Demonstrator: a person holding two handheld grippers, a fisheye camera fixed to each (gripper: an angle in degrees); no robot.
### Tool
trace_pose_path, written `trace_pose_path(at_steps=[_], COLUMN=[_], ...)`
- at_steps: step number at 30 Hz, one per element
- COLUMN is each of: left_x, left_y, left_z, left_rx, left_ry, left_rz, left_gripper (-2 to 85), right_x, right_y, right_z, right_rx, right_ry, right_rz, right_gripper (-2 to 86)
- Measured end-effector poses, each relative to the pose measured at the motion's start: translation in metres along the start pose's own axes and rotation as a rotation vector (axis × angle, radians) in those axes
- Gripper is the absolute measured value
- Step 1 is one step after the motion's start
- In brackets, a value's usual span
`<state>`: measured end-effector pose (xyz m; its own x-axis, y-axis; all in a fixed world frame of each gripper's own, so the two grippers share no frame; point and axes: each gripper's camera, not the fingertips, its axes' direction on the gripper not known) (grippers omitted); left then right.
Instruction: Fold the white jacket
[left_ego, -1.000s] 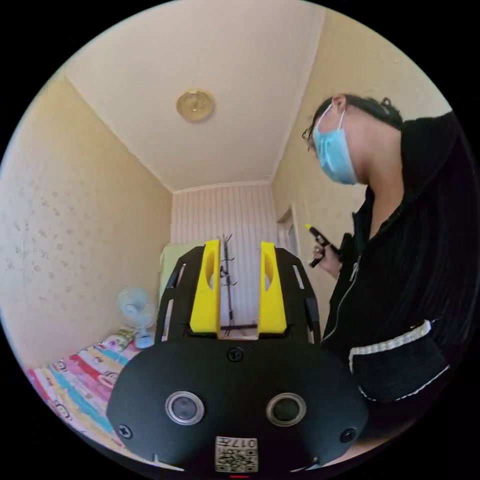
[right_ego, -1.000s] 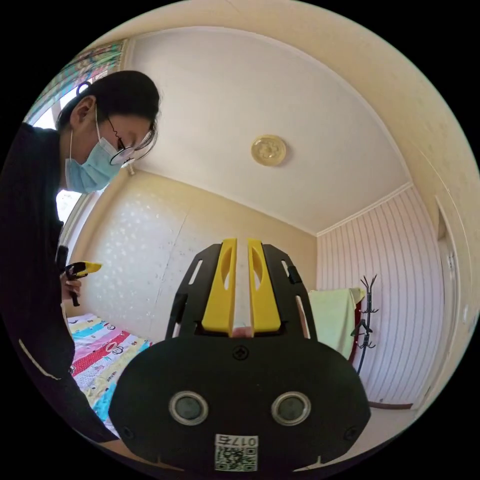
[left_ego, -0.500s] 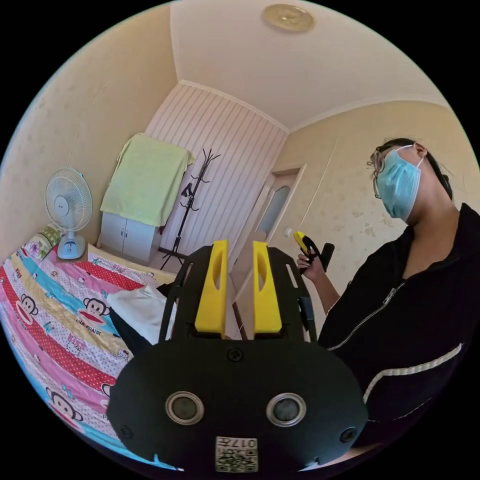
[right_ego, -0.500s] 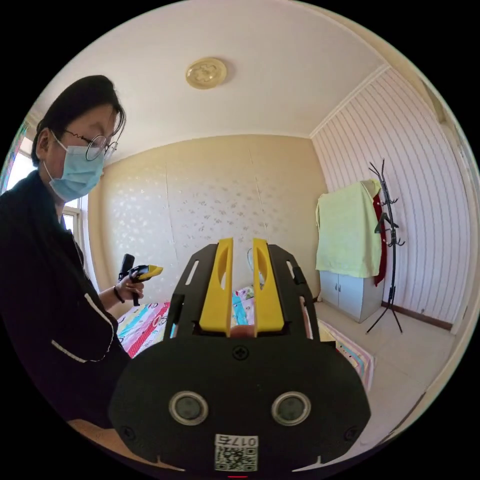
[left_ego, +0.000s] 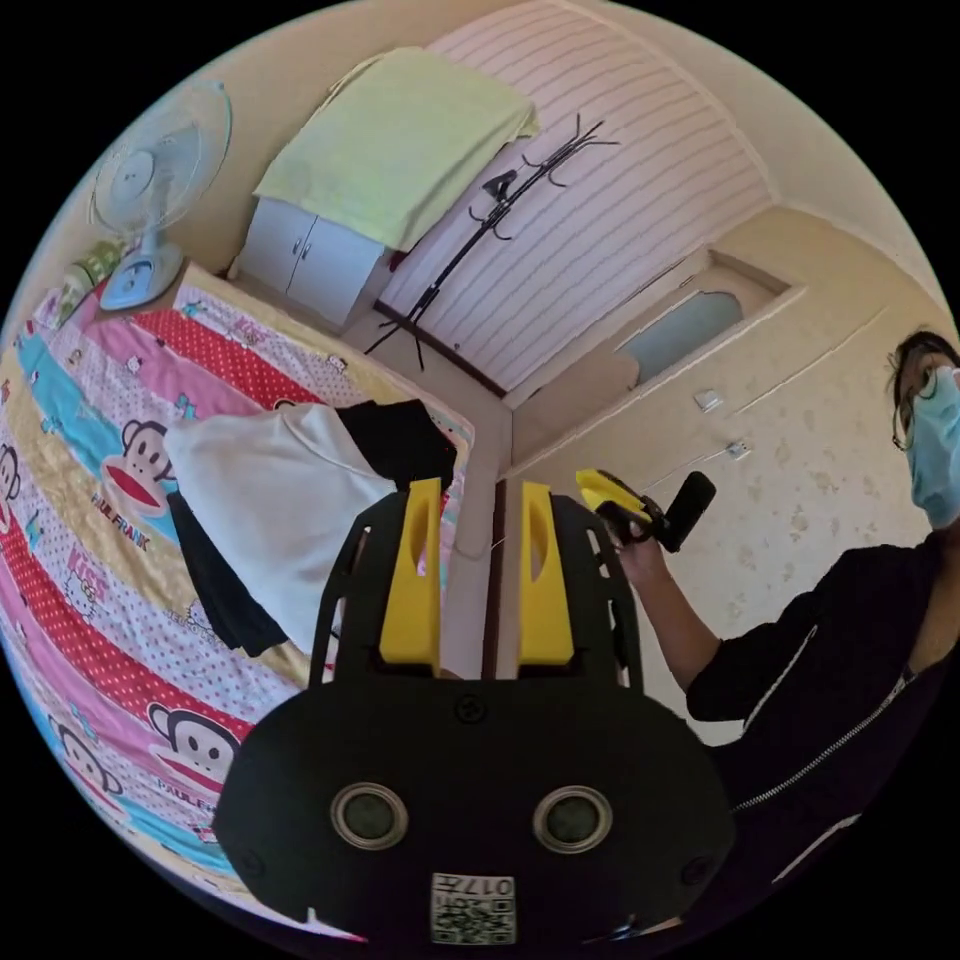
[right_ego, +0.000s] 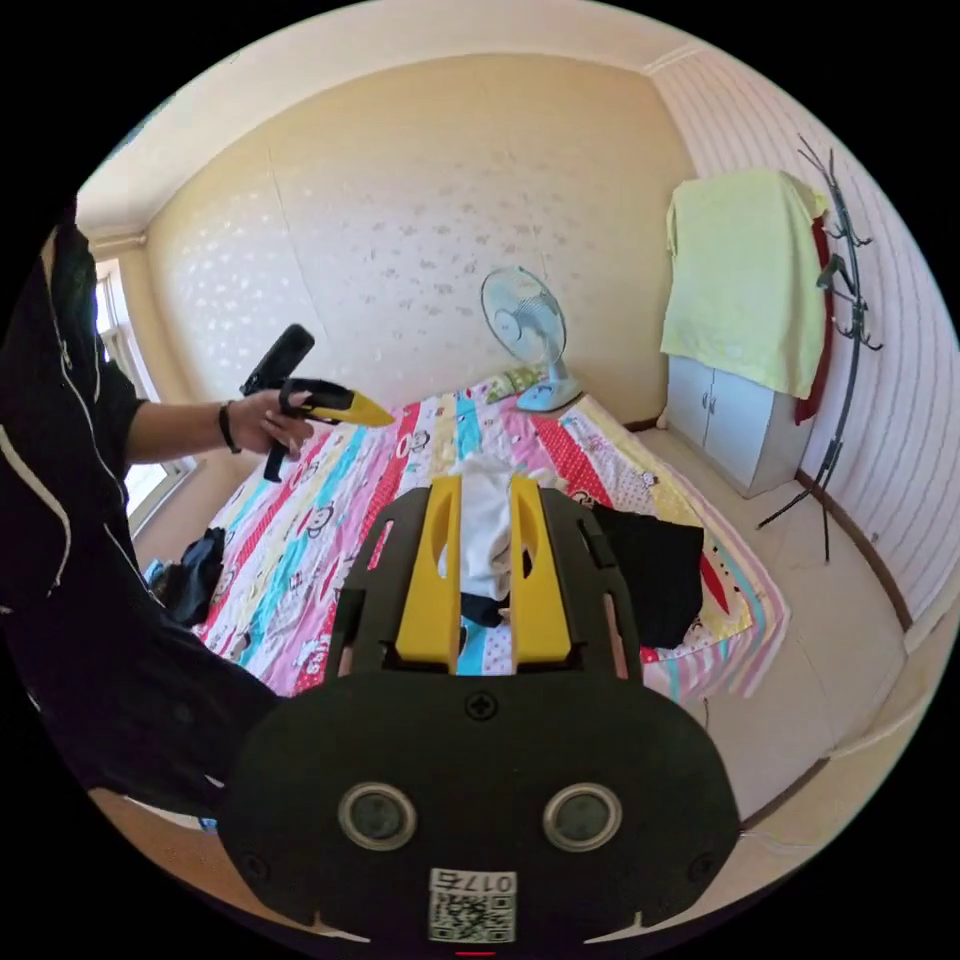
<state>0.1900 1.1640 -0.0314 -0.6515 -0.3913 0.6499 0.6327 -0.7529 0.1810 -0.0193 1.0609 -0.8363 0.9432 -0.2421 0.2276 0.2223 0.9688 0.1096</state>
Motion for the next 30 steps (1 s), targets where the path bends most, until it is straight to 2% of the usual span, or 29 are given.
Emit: trace_pose_path(at_steps=[3,5,10,13,15,18,21,25,30], left_x=[-0.042,-0.068,-0.102,-0.117,-0.122,-0.126,-0.142,-0.177,-0.180], left_y=[-0.029,-0.048,-0.076,-0.082,-0.081,-0.076,-0.066,-0.032,0.032], left_z=[0.054,0.091,0.142,0.160,0.165,0.158,0.128,0.054,-0.079], left_rx=[-0.089,-0.134,-0.233,-0.291,-0.312,-0.318,-0.329,-0.368,-0.174], left_ry=[0.016,-0.054,-0.182,-0.192,-0.198,-0.239,-0.178,0.099,0.291], left_rz=[-0.119,-0.185,-0.274,-0.315,-0.319,-0.290,-0.374,-0.509,-0.440], left_gripper=[13.4,14.3,15.7,15.6,15.3,13.6,10.9,7.1,5.5], right_x=[0.009,0.016,0.051,0.059,0.060,0.060,0.052,0.018,-0.045], right_y=[-0.007,-0.008,-0.016,-0.018,-0.023,-0.035,-0.046,-0.070,-0.108], right_z=[0.073,0.108,0.190,0.222,0.221,0.203,0.195,0.183,0.169], right_rx=[-0.127,-0.142,-0.219,-0.297,-0.236,-0.043,0.013,0.094,0.207], right_ry=[-0.001,-0.006,-0.089,-0.125,-0.155,-0.308,-0.389,-0.573,-0.788], right_rz=[-0.042,-0.028,0.158,0.203,0.229,0.281,0.286,0.243,0.173], right_gripper=[8.9,9.2,8.4,5.9,4.8,3.9,3.4,3.0,2.8])
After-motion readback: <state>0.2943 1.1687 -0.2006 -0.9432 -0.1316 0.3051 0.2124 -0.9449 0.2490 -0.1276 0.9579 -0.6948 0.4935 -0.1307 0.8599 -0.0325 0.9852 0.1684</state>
